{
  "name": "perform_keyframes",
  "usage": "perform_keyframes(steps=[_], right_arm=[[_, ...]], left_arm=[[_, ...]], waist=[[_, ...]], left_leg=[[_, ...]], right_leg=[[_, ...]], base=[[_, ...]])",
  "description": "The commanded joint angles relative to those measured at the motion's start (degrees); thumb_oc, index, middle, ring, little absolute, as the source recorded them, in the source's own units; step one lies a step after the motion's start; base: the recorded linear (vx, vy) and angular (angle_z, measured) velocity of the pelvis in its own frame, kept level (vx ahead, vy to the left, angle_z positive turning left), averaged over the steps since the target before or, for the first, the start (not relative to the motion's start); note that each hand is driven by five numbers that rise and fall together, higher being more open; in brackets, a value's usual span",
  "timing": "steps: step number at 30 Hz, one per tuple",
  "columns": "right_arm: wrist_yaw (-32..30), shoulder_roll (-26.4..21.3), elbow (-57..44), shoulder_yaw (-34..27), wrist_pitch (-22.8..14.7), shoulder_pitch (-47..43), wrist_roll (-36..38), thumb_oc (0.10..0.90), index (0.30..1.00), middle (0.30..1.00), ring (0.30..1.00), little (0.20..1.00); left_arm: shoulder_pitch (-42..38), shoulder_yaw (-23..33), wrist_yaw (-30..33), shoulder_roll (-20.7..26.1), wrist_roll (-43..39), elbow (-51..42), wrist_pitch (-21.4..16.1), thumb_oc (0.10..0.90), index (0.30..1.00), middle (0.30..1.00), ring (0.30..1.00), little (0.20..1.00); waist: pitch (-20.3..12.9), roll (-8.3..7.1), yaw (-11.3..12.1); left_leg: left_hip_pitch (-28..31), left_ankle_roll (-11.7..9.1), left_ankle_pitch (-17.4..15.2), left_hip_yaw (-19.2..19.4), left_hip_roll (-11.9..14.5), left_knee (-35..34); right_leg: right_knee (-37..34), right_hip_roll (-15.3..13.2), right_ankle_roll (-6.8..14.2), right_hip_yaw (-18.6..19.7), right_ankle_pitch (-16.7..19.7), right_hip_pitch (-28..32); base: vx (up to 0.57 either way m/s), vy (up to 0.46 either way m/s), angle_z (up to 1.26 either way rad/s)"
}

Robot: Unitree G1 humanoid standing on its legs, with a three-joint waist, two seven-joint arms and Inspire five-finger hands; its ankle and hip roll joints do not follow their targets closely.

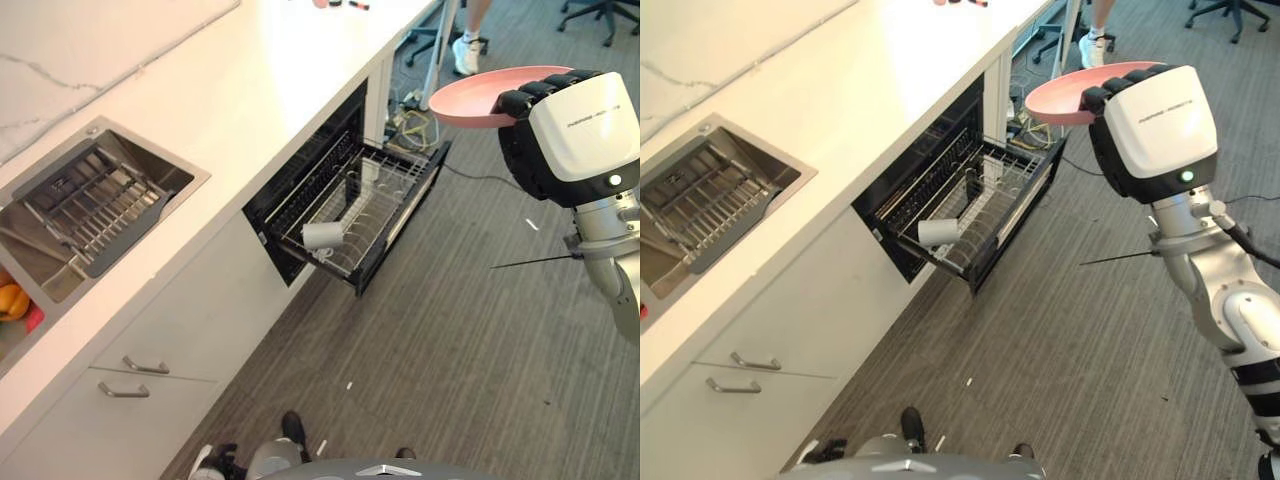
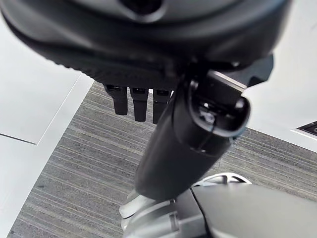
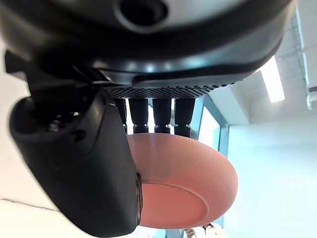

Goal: Place the dishes in the dishwasher.

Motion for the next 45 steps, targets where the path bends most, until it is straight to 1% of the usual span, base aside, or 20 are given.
perform_keyframes(steps=[1,5,9,11,13,15,16,17,18,19,20,25,30,31,32,35,36,37,44,45], right_arm=[[-0.15,-0.50,-3.73,-2.94,-1.89,-2.09,1.67,0.400,0.300,0.300,0.300,0.300],[1.39,0.15,-0.44,0.62,-2.31,-2.08,1.88,0.400,0.300,0.300,0.300,0.300],[1.79,0.81,3.98,3.42,-2.05,-3.04,2.32,0.400,0.300,0.300,0.300,0.300],[1.90,1.06,7.90,5.23,-1.43,-4.16,2.69,0.400,0.300,0.300,0.300,0.300],[1.66,0.98,9.53,6.10,-1.21,-4.90,2.72,0.400,0.300,0.300,0.300,0.300],[1.04,0.83,14.01,7.80,-0.52,-7.09,3.05,0.400,0.300,0.300,0.300,0.300],[0.94,0.85,14.20,8.02,-0.56,-7.32,3.07,0.400,0.300,0.300,0.300,0.300],[0.50,0.85,17.11,9.41,-0.25,-9.31,3.70,0.400,0.300,0.300,0.300,0.300],[0.32,0.85,17.46,9.75,-0.27,-9.75,3.74,0.400,0.300,0.300,0.300,0.300],[0.07,0.91,19.35,10.74,-0.20,-10.74,4.06,0.400,0.300,0.300,0.300,0.300],[-0.52,1.06,23.04,13.07,0.11,-13.49,4.85,0.400,0.300,0.300,0.300,0.300],[-1.80,1.46,30.17,18.61,0.81,-20.07,6.06,0.400,0.300,0.300,0.300,0.300],[-3.48,2.34,41.34,25.84,2.74,-29.46,7.31,0.400,0.300,0.300,0.300,0.300],[-3.66,2.67,42.46,26.73,2.88,-31.01,7.89,0.400,0.300,0.300,0.300,0.300],[-4.46,3.37,46.68,28.60,3.43,-35.17,9.52,0.400,0.300,0.300,0.300,0.300],[-5.11,3.82,50.64,31.36,4.14,-40.41,10.88,0.400,0.300,0.300,0.300,0.300],[-5.11,3.82,50.64,31.36,4.14,-40.41,10.88,0.400,0.300,0.300,0.300,0.300],[-5.36,3.63,55.04,34.53,5.40,-45.97,11.57,0.400,0.300,0.300,0.300,0.300],[-7.65,1.62,61.93,38.92,6.33,-54.36,13.83,0.400,0.300,0.300,0.300,0.300],[-7.80,1.11,62.98,39.13,6.30,-54.73,14.37,0.596,0.594,0.594,0.594,0.594]], left_arm=[[-3.70,-5.04,-0.47,1.55,-0.69,0.66,-1.15,0.800,0.900,0.900,0.900,0.900],[-3.65,-5.93,-0.79,1.29,-1.46,-0.24,-1.26,0.800,0.900,0.900,0.900,0.900],[-3.17,-6.26,-0.53,1.47,-1.96,-0.31,-1.01,0.800,0.900,0.900,0.900,0.900],[-2.56,-6.28,-0.30,1.77,-2.44,-0.02,-0.89,0.800,0.900,0.900,0.900,0.900],[-2.34,-6.22,-0.29,1.81,-2.60,0.20,-0.79,0.800,0.900,0.900,0.900,0.900],[-1.68,-6.51,-0.16,2.18,-2.44,0.80,-0.58,0.800,0.900,0.900,0.900,0.900],[-1.68,-6.46,-0.16,2.17,-2.44,0.80,-0.58,0.800,0.900,0.900,0.900,0.900],[-1.29,-6.70,0.01,2.56,-2.31,1.38,-0.43,0.800,0.900,0.900,0.900,0.900],[-1.33,-6.66,0.02,2.52,-2.31,1.36,-0.46,0.800,0.900,0.900,0.900,0.900],[-1.25,-6.68,0.03,2.79,-2.24,1.54,-0.40,0.800,0.900,0.900,0.900,0.900],[-1.13,-6.92,0.35,3.48,-2.67,1.69,-0.51,0.800,0.900,0.900,0.900,0.900],[-1.25,-6.79,1.16,4.38,-4.52,1.25,-0.70,0.800,0.900,0.900,0.900,0.900],[-1.98,-7.83,2.76,5.19,-7.64,-0.01,-1.51,0.800,0.900,0.900,0.900,0.900],[-2.13,-7.75,2.90,5.17,-8.14,-0.33,-1.50,0.800,0.900,0.900,0.900,0.900],[-2.78,-8.34,3.59,5.42,-9.58,-1.02,-2.04,0.800,0.900,0.900,0.900,0.900],[-3.56,-8.83,4.18,5.83,-11.12,-2.13,-2.60,0.800,0.900,0.900,0.900,0.900],[-3.56,-8.83,4.18,5.83,-11.12,-2.13,-2.60,0.800,0.900,0.900,0.900,0.900],[-4.63,-9.74,4.59,6.42,-13.88,-4.18,-3.56,0.800,0.900,0.900,0.900,0.900],[-6.27,-11.23,6.20,6.65,-17.73,-8.67,-5.62,0.800,0.900,0.900,0.900,0.900],[-6.60,-11.22,6.38,6.95,-18.26,-9.10,-5.85,0.800,0.900,0.900,0.900,0.900]], waist=[[-4.31,-1.59,2.48],[-4.22,-1.26,2.64],[-4.01,-1.05,3.48],[-3.51,-1.20,4.92],[-3.27,-1.29,5.29],[-2.20,-1.55,7.28],[-2.24,-1.55,7.14],[-1.62,-1.67,8.53],[-1.29,-1.69,8.44],[-1.27,-1.71,8.93],[0.09,-1.98,10.48],[2.29,-2.18,12.16],[5.27,-2.37,14.41],[5.77,-2.35,14.40],[6.99,-2.42,14.81],[7.99,-2.34,15.32],[7.99,-2.34,15.32],[9.64,-2.20,15.80],[12.12,-1.07,15.41],[12.44,-1.00,15.41]], left_leg=[[4.98,-2.60,-7.64,-3.39,0.74,0.65],[5.93,-3.23,-5.74,-4.73,1.00,-2.38],[5.81,-3.79,-4.51,-6.52,1.25,-3.83],[4.87,-4.24,-3.77,-8.13,1.33,-4.05],[4.39,-4.42,-3.50,-8.86,1.34,-4.04],[2.77,-4.98,-2.89,-10.79,1.47,-3.89],[2.68,-4.99,-2.86,-10.89,1.47,-3.87],[1.81,-5.72,-3.61,-12.71,1.86,-3.68],[1.09,-5.37,-2.66,-12.28,1.61,-3.23],[1.07,-5.92,-3.62,-13.33,2.00,-3.23],[-0.88,-6.28,-3.51,-14.67,2.20,-2.09],[-4.85,-6.72,-3.05,-17.00,2.36,-0.52],[-8.63,-7.01,-2.20,-19.62,2.45,0.08],[-9.29,-7.03,-2.06,-19.94,2.40,0.20],[-10.79,-7.12,-1.43,-20.48,2.35,0.04],[-12.13,-7.24,-0.55,-21.05,2.34,-0.57],[-12.13,-7.24,-0.55,-21.05,2.34,-0.57],[-14.47,-7.47,0.90,-22.04,2.19,-1.63],[-18.54,-7.58,1.86,-22.35,1.38,-2.10],[-19.07,-7.61,2.09,-22.45,1.20,-2.20]], right_leg=[[0.27,-1.09,1.59,0.35,2.46,-4.93],[0.27,-0.30,1.19,-0.76,1.35,-4.19],[0.27,0.32,0.70,-1.94,0.45,-3.87],[0.27,0.59,0.29,-3.39,-0.04,-3.79],[0.27,0.71,0.12,-4.12,-0.23,-3.73],[0.27,0.84,-0.28,-6.23,-0.64,-3.77],[0.27,0.85,-0.29,-6.33,-0.65,-3.80],[0.27,1.35,-0.38,-6.86,-1.91,-3.49],[0.27,1.05,-0.67,-7.75,-0.90,-3.94],[0.27,1.47,-0.60,-7.50,-2.11,-3.55],[0.27,1.61,-1.00,-8.36,-2.32,-4.07],[0.27,2.00,-1.70,-9.43,-2.64,-5.98],[0.27,2.60,-2.25,-9.94,-2.73,-8.58],[0.27,2.67,-2.32,-9.84,-2.69,-9.07],[0.27,2.79,-2.37,-9.64,-2.37,-10.71],[0.27,2.86,-2.39,-9.45,-2.04,-12.60],[0.27,2.86,-2.39,-9.45,-2.04,-12.60],[0.27,2.88,-2.42,-8.97,-1.54,-15.44],[0.27,2.57,-2.20,-8.10,-0.58,-19.61],[0.27,2.53,-2.12,-8.04,-0.38,-20.24]], base=[[0.07,-0.118,0.15],[0.04,-0.051,0.22],[0.04,-0.031,0.32],[0.03,-0.046,0.33],[0.02,-0.042,0.35],[0.00,-0.074,0.61],[0.10,-0.111,0.65],[0.02,-0.045,0.52],[0.12,-0.093,0.42],[0.02,-0.082,0.51],[0.10,-0.123,0.51],[-0.01,-0.060,0.47],[0.01,-0.048,0.41],[-0.01,-0.048,0.29],[-0.03,-0.026,0.17],[-0.02,-0.017,0.06],[-0.03,-0.018,0.08],[-0.03,-0.022,0.00],[-0.03,0.017,0.01],[-0.04,0.027,0.02]])
